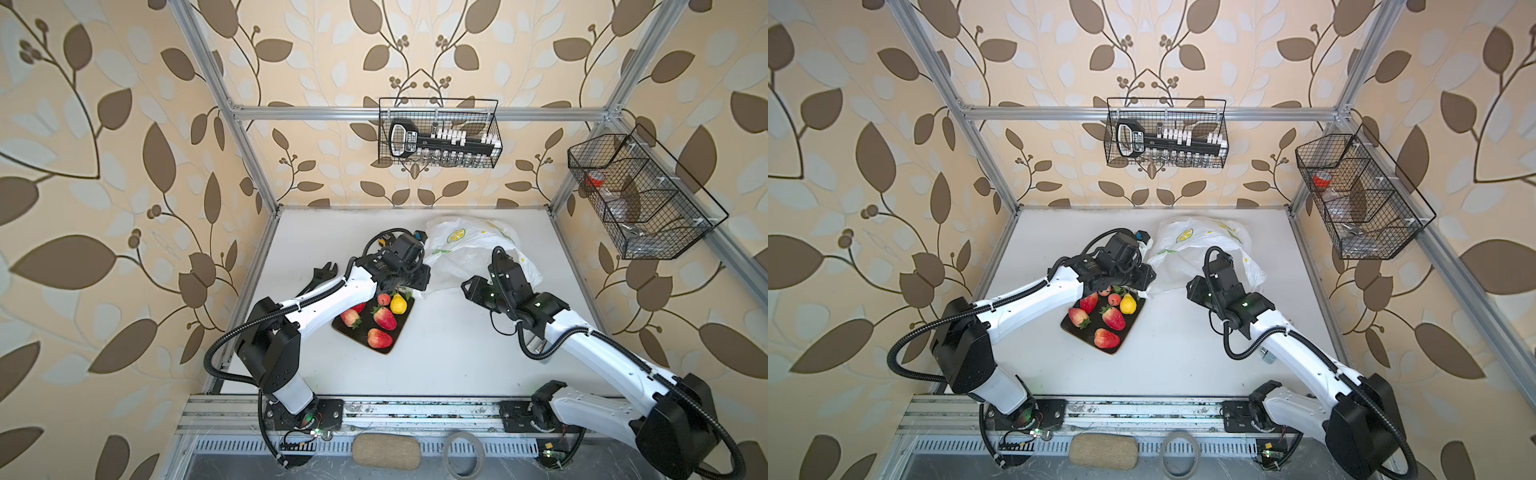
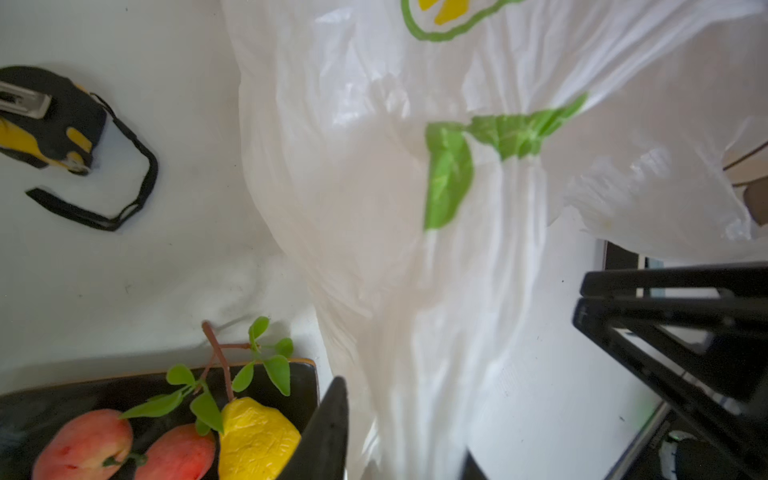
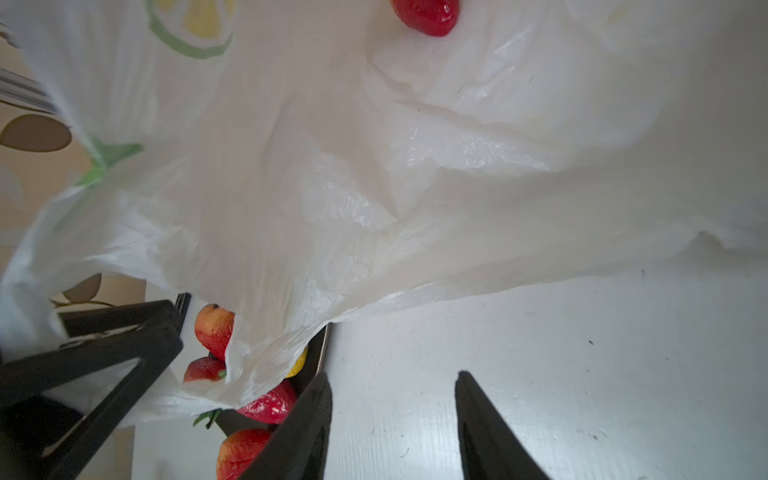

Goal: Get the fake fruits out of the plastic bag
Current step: 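Move the right gripper back into the bag while the left gripper regrasps the bag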

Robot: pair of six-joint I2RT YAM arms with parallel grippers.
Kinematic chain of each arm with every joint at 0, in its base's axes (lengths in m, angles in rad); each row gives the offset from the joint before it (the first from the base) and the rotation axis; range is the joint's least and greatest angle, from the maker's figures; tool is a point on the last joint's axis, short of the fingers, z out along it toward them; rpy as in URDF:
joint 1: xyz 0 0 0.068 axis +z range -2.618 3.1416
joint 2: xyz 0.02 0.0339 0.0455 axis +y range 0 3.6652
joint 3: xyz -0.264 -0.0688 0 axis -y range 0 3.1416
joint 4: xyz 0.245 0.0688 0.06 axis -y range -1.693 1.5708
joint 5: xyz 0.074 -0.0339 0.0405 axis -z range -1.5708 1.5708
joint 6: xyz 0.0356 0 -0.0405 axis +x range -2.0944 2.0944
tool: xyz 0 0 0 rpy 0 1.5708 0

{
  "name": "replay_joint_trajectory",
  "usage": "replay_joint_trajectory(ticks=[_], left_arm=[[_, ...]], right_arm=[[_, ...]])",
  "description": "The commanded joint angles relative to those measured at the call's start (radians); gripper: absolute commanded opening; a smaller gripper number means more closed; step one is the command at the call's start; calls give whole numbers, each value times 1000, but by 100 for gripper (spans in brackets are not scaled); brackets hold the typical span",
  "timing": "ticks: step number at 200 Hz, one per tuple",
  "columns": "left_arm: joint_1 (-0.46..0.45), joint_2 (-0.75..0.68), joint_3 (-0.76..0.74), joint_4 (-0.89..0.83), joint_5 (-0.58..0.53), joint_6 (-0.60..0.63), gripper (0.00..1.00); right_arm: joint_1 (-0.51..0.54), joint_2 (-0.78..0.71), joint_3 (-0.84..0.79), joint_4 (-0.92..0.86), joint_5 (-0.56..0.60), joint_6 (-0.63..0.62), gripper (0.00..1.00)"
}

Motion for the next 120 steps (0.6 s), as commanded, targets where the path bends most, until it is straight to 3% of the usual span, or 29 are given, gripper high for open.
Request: replay_joint_trajectory(ticks=[1, 11, 120], left_arm=[[-6, -17, 29, 14, 24, 1, 7], [-7, -23, 22, 12, 23, -3, 0], [-22, -80, -18, 34, 11, -6, 0]], right_arm=[[-9, 40, -7, 114, -97, 99, 44], [-15, 64, 0, 152, -107, 132, 42], [-126, 226, 30, 364, -245, 340, 38]])
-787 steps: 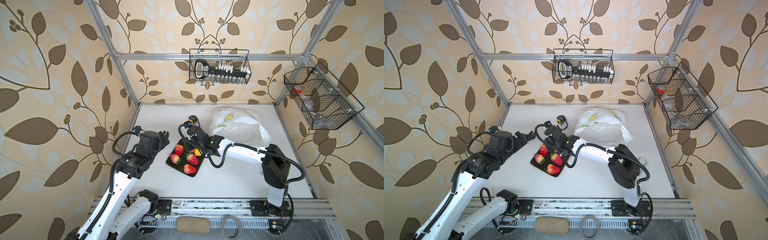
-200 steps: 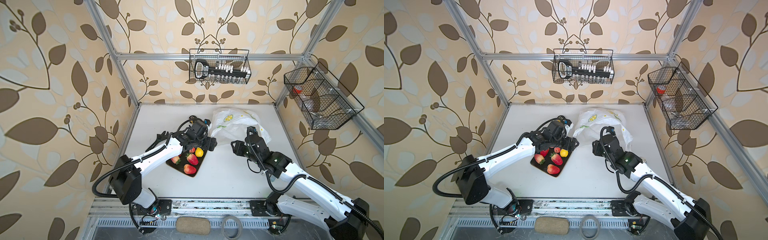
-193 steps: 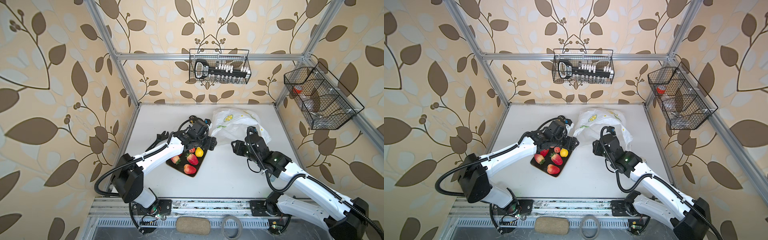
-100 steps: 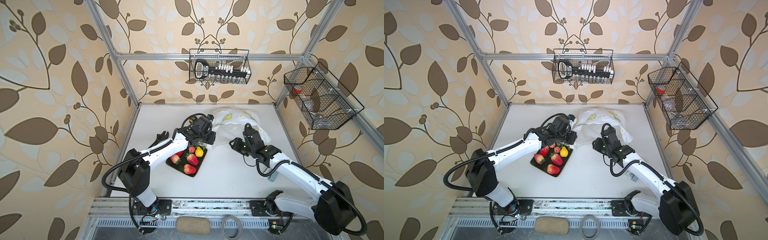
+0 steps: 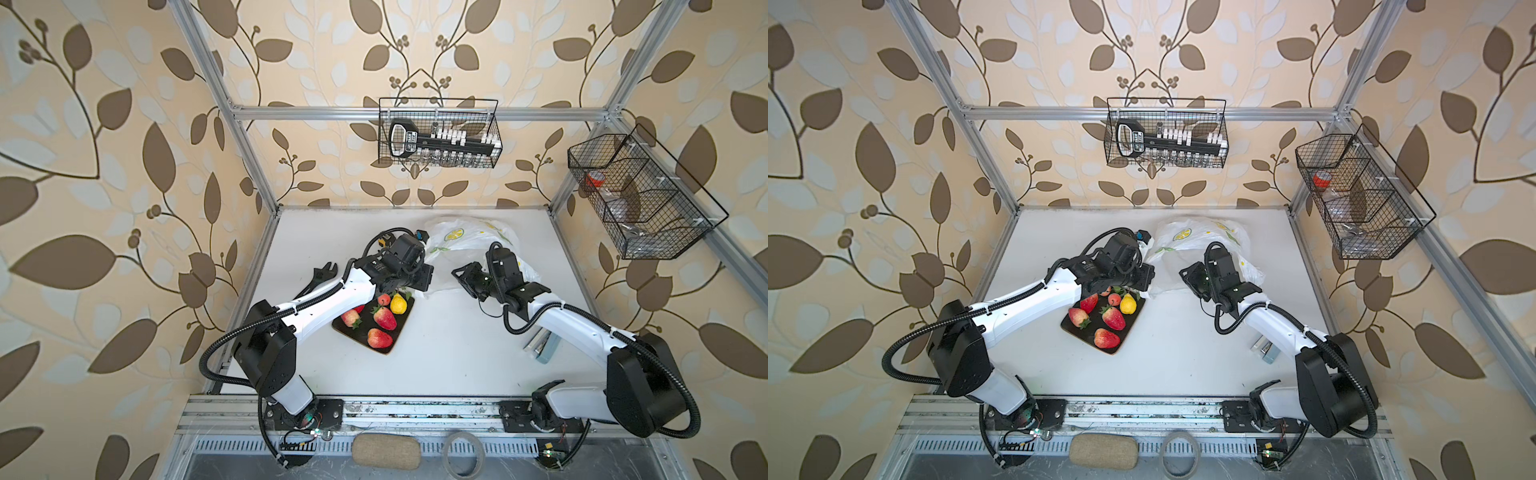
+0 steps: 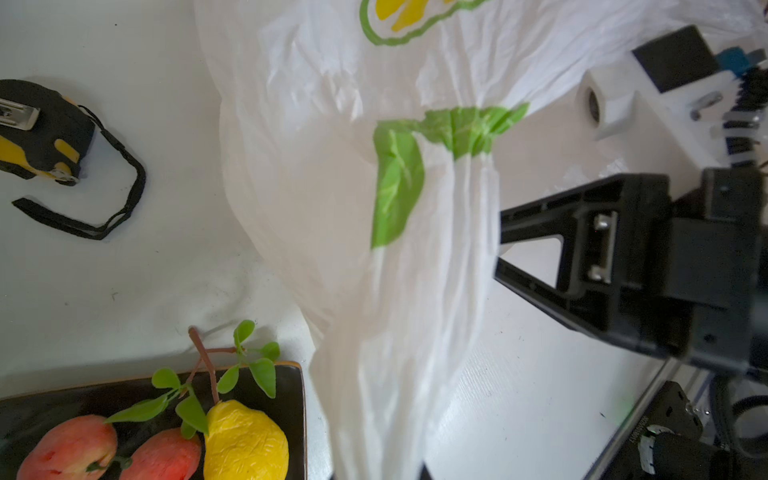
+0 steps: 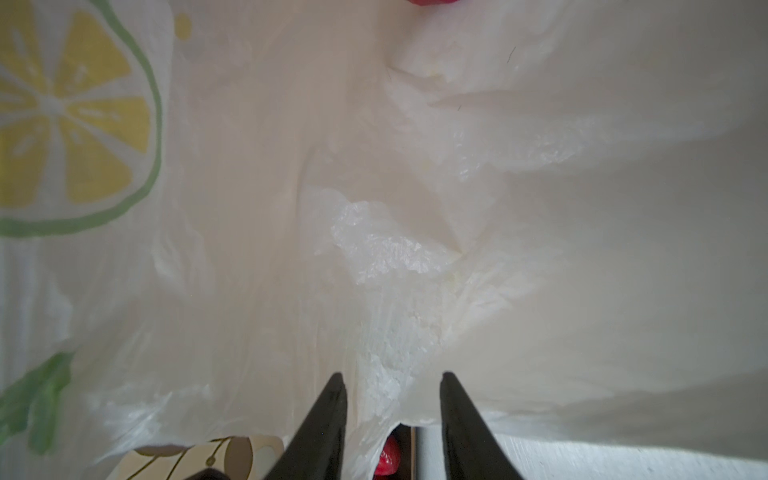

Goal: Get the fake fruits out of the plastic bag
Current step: 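Move the right gripper back into the bag while the left gripper regrasps the bag, then lower the open right gripper toward the red strawberry inside the bag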

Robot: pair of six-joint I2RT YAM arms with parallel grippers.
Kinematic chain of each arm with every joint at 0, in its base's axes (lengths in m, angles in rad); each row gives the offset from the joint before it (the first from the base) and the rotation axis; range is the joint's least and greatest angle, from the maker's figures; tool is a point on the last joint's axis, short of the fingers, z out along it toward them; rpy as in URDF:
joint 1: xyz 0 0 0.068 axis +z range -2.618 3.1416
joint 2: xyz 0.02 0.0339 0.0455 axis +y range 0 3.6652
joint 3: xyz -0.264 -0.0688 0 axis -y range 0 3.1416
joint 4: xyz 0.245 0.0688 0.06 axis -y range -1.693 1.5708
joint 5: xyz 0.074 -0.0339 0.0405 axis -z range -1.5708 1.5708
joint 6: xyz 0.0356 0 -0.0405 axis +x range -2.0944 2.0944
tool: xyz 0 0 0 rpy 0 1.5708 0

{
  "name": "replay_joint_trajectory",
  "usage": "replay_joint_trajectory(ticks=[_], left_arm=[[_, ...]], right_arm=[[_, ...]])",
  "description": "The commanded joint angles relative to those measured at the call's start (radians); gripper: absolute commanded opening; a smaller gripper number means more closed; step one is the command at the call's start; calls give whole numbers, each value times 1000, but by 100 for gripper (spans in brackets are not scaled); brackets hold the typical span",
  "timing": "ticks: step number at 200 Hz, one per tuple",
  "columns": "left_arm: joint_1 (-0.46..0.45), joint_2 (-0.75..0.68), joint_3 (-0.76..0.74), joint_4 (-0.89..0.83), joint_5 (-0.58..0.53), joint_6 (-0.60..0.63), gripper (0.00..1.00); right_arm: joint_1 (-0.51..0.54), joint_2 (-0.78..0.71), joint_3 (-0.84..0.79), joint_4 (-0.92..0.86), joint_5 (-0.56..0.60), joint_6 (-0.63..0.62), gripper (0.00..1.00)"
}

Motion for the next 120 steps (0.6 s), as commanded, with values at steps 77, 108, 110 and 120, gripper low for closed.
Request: replay_joint_trajectory(ticks=[77, 108, 110, 120], left_arm=[[-32, -51, 21, 30, 39, 11, 0], [-63, -59, 28, 37, 26, 20, 0], [-66, -60, 28, 37, 27, 22, 0], [-76, -61, 29, 41, 28, 21, 0]], right_arm=[[-50, 176, 19, 286, 25, 329, 43], [-59, 277, 72, 338, 83, 390, 48], [-59, 283, 76, 339, 86, 393, 48], [-64, 321, 96, 356, 94, 411, 49]])
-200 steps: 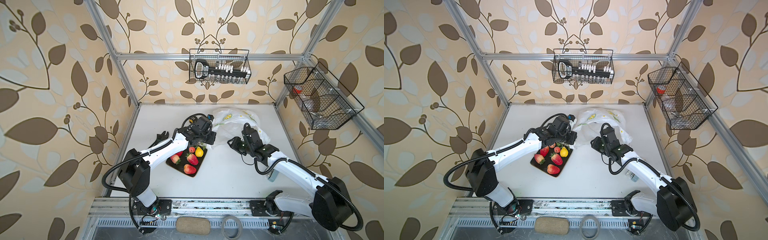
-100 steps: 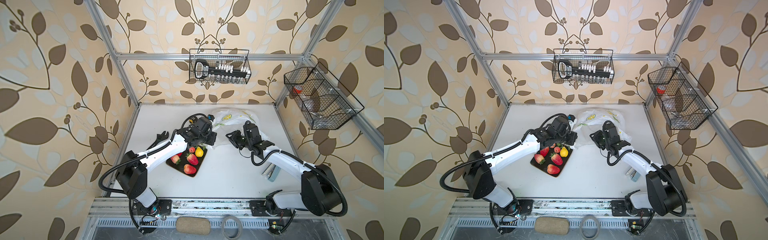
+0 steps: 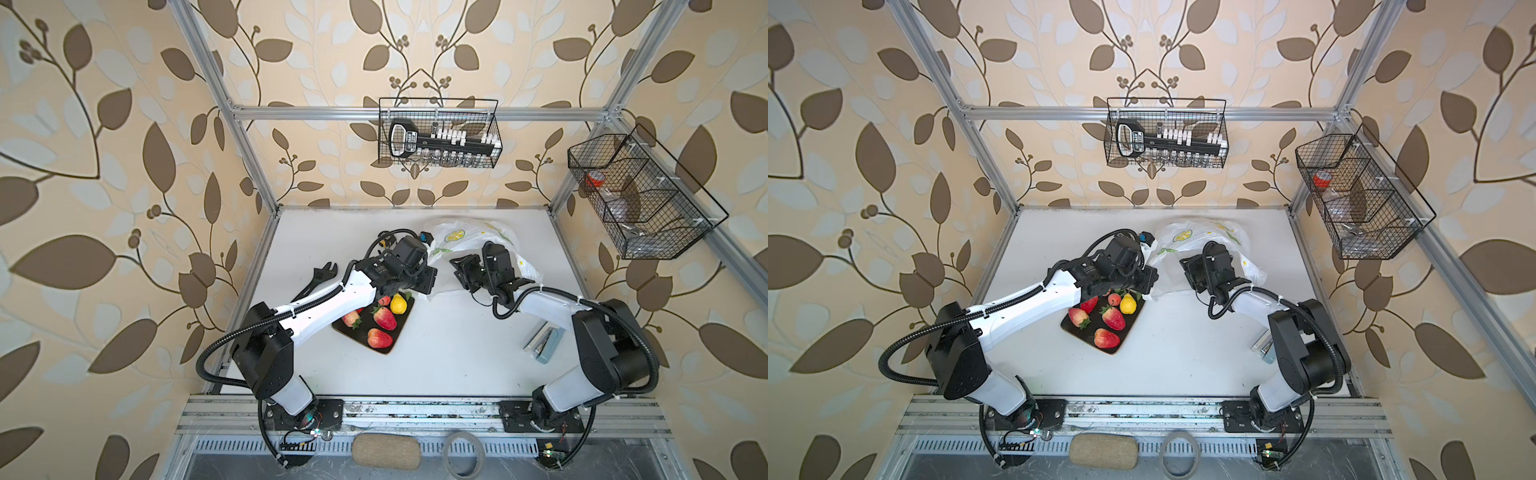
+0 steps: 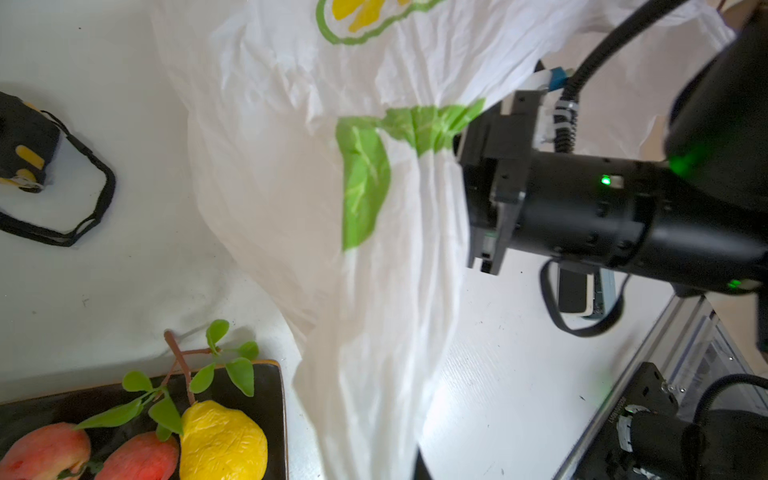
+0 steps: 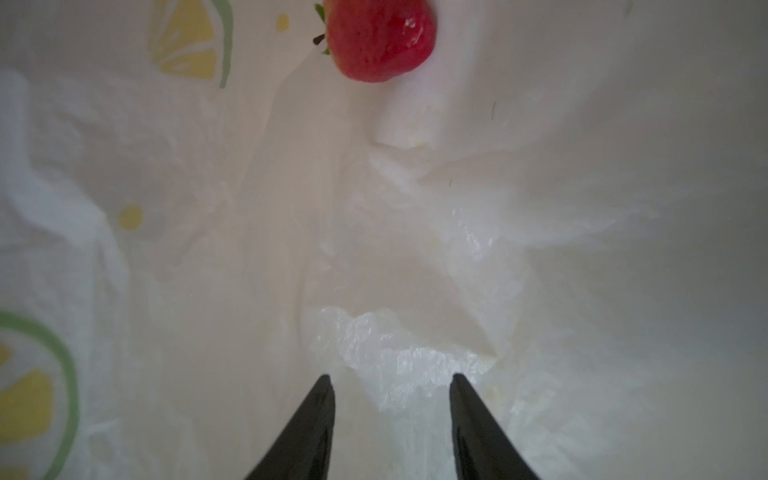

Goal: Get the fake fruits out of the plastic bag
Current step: 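Lower the open right gripper toward the red strawberry inside the bag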

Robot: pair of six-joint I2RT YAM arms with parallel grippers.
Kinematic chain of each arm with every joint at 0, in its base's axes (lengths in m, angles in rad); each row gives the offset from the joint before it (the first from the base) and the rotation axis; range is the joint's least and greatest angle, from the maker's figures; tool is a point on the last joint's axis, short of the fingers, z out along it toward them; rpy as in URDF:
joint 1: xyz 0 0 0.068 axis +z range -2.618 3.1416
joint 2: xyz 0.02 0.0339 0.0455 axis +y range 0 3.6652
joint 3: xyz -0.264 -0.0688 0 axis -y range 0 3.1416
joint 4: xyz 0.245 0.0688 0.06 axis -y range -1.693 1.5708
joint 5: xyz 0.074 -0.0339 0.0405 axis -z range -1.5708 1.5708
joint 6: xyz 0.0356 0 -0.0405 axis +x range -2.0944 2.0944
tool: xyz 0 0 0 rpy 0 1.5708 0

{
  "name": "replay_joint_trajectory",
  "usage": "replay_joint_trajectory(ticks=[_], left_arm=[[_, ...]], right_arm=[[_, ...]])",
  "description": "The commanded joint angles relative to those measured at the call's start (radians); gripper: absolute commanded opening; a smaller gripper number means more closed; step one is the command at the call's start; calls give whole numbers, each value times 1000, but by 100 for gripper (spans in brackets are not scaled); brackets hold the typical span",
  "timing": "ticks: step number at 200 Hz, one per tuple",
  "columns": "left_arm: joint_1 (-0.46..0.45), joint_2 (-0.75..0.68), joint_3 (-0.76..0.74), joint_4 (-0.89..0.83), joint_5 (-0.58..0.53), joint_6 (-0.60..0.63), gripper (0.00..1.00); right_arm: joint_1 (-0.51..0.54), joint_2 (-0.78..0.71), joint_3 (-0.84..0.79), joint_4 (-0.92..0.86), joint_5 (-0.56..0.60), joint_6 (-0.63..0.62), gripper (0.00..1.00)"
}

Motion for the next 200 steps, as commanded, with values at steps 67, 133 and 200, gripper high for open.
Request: replay_joint_trajectory(ticks=[67, 133, 200], left_arm=[[-73, -62, 30, 47, 25, 15, 0], [-80, -77, 9, 51, 59, 9, 0], [-83, -80, -6, 55, 97, 10, 0]], right_arm=[[-28, 261, 201, 133, 111, 297, 63], [-25, 384, 292, 169, 106, 409, 76], [11, 464, 388, 187, 97, 466, 78]])
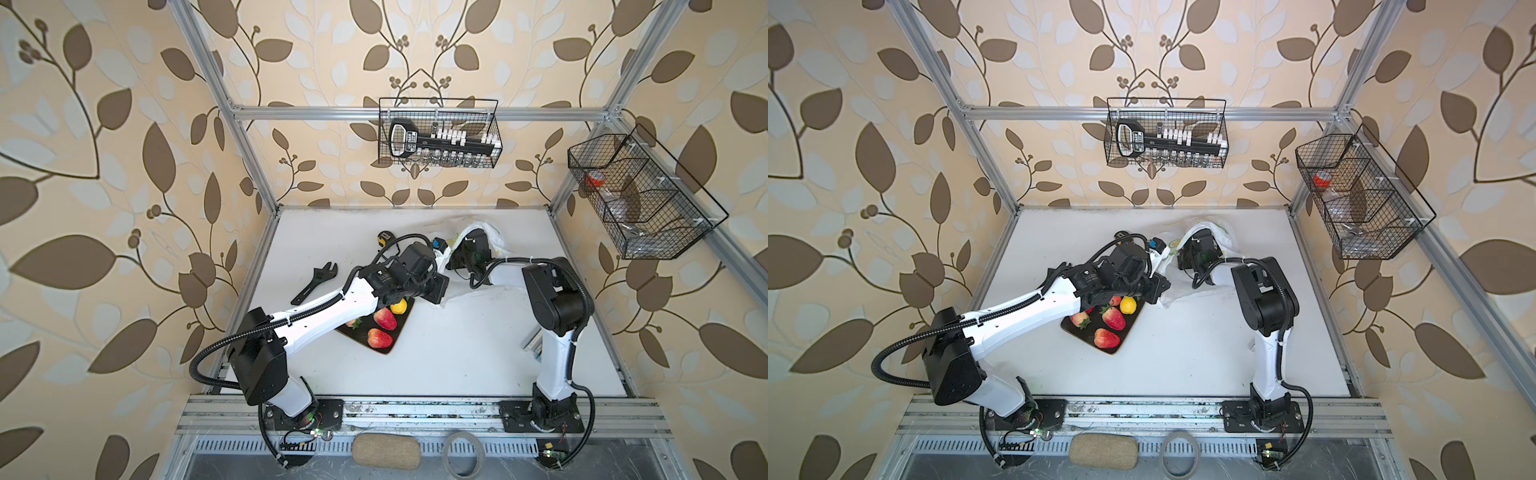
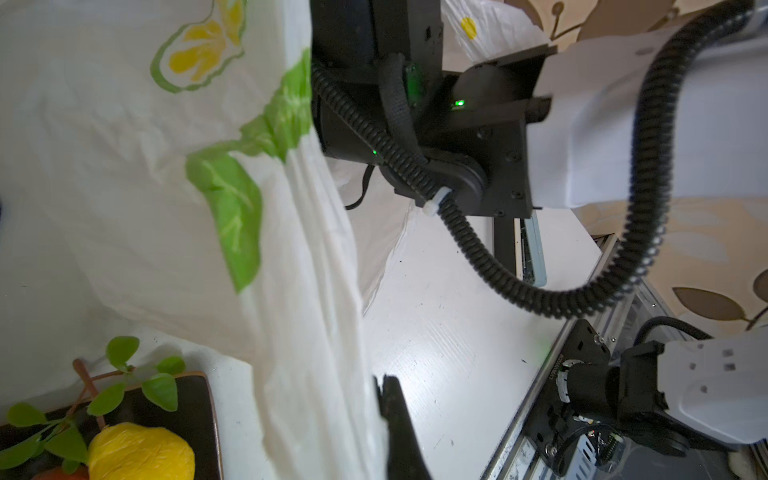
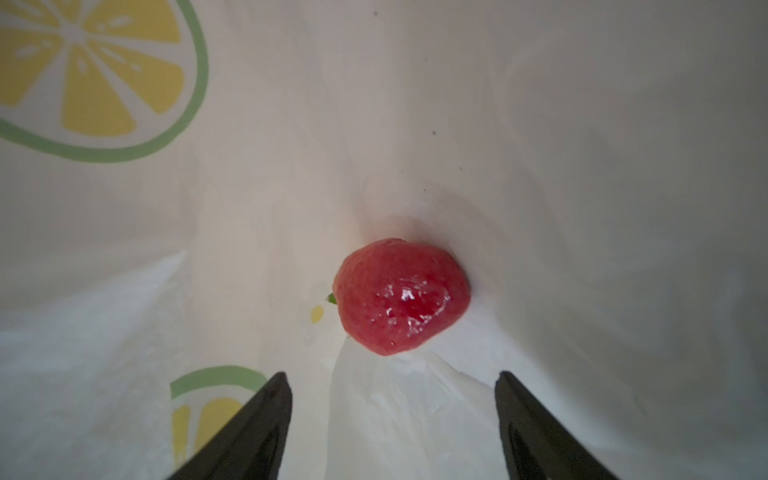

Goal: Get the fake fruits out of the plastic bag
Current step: 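Lower the open right gripper toward the red strawberry inside the bag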

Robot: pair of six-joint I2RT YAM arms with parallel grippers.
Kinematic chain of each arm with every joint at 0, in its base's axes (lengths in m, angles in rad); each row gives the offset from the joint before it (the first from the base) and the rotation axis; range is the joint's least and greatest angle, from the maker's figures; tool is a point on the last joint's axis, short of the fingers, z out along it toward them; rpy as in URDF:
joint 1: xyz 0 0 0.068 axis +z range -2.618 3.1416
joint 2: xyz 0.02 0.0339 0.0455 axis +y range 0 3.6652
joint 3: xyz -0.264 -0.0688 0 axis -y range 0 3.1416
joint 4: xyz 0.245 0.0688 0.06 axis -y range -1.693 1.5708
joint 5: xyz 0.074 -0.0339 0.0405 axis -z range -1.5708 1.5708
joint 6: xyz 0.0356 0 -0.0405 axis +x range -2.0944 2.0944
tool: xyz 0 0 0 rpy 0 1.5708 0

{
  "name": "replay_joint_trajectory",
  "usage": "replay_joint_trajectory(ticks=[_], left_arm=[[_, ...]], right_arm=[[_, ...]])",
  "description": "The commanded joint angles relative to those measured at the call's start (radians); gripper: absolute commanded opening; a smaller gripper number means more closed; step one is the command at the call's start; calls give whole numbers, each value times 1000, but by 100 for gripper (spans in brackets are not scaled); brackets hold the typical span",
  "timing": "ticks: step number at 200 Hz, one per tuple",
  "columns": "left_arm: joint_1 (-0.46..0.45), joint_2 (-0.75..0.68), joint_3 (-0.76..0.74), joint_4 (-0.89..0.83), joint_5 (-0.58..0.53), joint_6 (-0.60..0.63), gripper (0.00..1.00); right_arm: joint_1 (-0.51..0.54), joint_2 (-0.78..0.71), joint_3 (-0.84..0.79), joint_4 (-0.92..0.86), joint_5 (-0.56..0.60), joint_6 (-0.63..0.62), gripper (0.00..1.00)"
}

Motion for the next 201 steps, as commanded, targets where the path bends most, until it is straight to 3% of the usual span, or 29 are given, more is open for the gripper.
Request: replay_joint_trajectory(ticks=[1, 41, 140, 201], left_arm=[[-13, -47, -7, 29, 36, 10, 0], [-12, -53, -15, 35, 58, 17, 0], [-12, -134, -58, 8, 73, 11, 0], [-12, -150, -69, 0, 61, 15, 0]], right_arm=[[27, 27, 33, 19, 14, 43, 78], [57, 79, 49, 36, 0, 84, 78], [73, 176, 176, -3, 121, 165, 79], [75, 226, 218, -24, 127, 177, 59]])
